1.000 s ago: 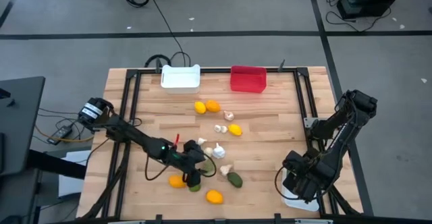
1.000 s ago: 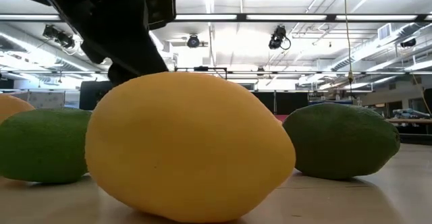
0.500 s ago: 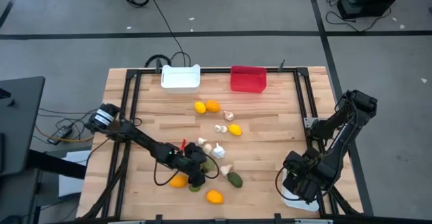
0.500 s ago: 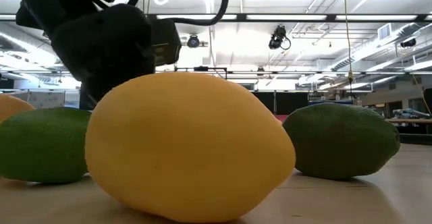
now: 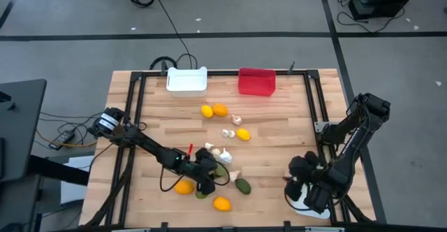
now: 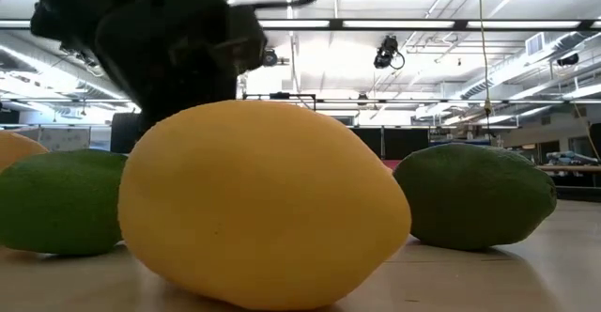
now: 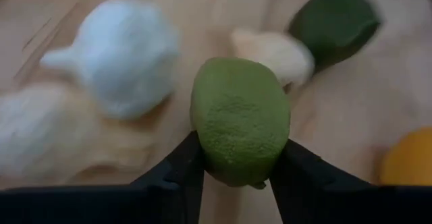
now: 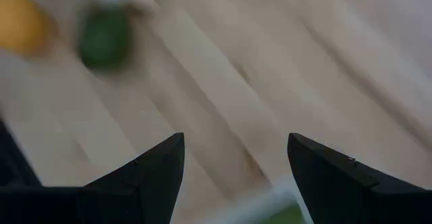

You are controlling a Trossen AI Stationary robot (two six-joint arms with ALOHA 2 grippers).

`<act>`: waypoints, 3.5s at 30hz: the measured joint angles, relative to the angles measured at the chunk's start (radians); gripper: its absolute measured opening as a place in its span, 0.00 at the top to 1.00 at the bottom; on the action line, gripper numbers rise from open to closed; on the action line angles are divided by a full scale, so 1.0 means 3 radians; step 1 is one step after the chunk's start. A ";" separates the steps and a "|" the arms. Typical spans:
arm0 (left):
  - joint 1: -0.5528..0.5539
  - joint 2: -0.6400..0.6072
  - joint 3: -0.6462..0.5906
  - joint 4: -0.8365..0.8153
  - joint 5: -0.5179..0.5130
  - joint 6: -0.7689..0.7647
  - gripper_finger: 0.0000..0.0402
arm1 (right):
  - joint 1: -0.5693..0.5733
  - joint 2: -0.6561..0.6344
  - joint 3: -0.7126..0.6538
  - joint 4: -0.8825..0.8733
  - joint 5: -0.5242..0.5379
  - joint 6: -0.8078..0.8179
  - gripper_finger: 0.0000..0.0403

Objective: Sort produce into baskets
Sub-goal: Put the green lime into the bottom white bin

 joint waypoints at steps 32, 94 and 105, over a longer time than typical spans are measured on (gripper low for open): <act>0.0063 -0.0004 0.0657 0.0337 -0.0391 0.2244 0.64 | -0.1174 0.0000 -0.1334 0.4885 0.0180 -0.2566 0.33; -0.0208 -0.0006 0.0875 -0.2103 0.0980 0.0777 0.29 | 0.0015 -0.1260 -0.1332 0.0678 -0.2086 0.0050 0.48; -0.0209 -0.0006 0.0883 -0.2167 0.1261 0.0362 0.29 | 0.0015 -0.1259 -0.1332 0.1099 -0.1762 0.0062 0.45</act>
